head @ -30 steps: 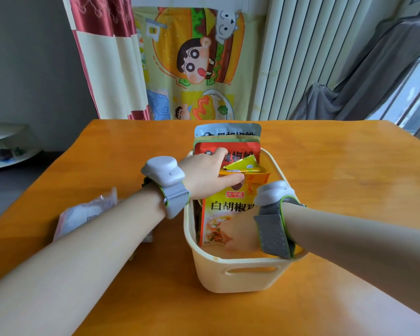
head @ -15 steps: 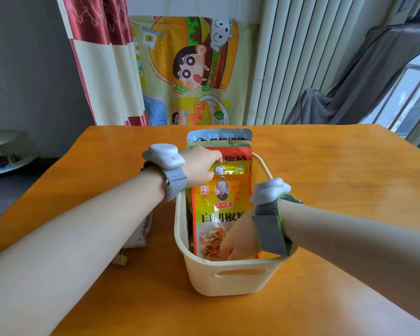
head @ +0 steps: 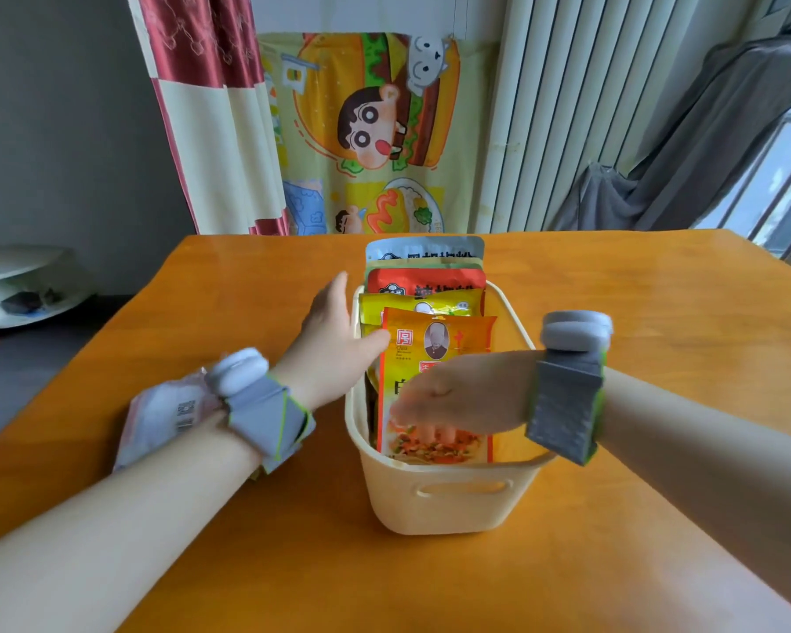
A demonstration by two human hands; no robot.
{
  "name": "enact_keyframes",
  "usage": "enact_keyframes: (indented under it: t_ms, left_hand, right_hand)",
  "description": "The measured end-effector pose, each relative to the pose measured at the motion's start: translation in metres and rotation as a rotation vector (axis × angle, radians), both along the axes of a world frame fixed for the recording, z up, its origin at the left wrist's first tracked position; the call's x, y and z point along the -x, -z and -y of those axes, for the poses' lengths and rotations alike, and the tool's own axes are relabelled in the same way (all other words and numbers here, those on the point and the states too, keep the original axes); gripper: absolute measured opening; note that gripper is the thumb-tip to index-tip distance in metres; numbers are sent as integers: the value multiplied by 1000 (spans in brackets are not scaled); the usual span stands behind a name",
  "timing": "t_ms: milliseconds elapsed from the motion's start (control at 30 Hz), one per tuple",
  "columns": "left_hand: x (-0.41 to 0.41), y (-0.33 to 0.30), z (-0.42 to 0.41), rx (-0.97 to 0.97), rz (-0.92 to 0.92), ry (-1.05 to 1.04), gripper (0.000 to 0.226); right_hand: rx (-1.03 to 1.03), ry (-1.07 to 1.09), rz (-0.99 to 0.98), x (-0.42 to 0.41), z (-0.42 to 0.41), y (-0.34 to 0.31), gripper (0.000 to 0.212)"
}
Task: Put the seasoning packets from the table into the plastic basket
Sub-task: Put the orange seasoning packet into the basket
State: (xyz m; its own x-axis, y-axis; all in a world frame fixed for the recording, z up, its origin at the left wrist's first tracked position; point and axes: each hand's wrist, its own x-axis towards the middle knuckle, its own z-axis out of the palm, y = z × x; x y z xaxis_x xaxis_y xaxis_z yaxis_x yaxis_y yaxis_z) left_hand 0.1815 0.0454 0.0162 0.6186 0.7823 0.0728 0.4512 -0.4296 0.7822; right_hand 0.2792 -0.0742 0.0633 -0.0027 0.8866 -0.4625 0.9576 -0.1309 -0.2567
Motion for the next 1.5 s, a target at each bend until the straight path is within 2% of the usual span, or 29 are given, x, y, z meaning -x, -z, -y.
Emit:
enact_keyframes:
  t_ms: [100, 167, 200, 267, 400, 533, 700, 833, 933, 1033, 1133, 1233, 1267, 1333, 1500]
  left_hand:
    - [22, 7, 4, 366, -80, 24, 84]
    - [27, 5, 10, 521, -108, 104, 58]
    - [28, 4, 15, 570, -111, 144, 51]
    - [28, 3, 19, 585, -103, 185, 55]
    - [23, 3, 25, 612, -17, 210, 59]
    - [3, 6, 28, 519, 10, 176, 61]
    - [-25, 2, 26, 501, 63, 148, 48]
    - [-32, 0, 21, 411, -11, 137, 70]
    - [-27, -2, 29, 351, -13, 160, 50]
    - [-6, 3, 32, 341, 56, 215, 50]
    - [25, 7, 33, 342, 141, 231, 44]
    - [67, 21, 30, 187, 86, 227, 29]
    - [80, 26, 28, 136, 67, 205, 23]
    - [105, 35, 23, 81, 79, 103, 21]
    - [143, 55, 14, -201, 42, -237, 20]
  right_hand:
    - [-209, -46, -37, 19, 18, -7, 54]
    - [-243, -132, 68, 31, 26, -2, 52]
    - [-242, -162, 141, 36, 27, 4, 49]
    - [-270, -206, 256, 41, 29, 11, 40]
    - [-320, -190, 282, 30, 32, 17, 28]
    - [-347, -88, 283, 5, 34, 21, 26]
    - [-438, -18, 244, -17, 20, 28, 33]
    - [-497, 22, 218, -22, 15, 31, 42]
    - [-471, 56, 246, -22, 15, 34, 39]
    - [-465, 134, 261, -13, 20, 29, 35]
    - [-623, 225, 295, 1, 23, 30, 43]
    - [-946, 173, 214, 32, 24, 44, 41]
    - [-1036, 119, 218, 41, 22, 50, 36]
    - [-1057, 36, 171, 60, 15, 63, 29]
    - [-818, 35, -59, 101, -18, 97, 25]
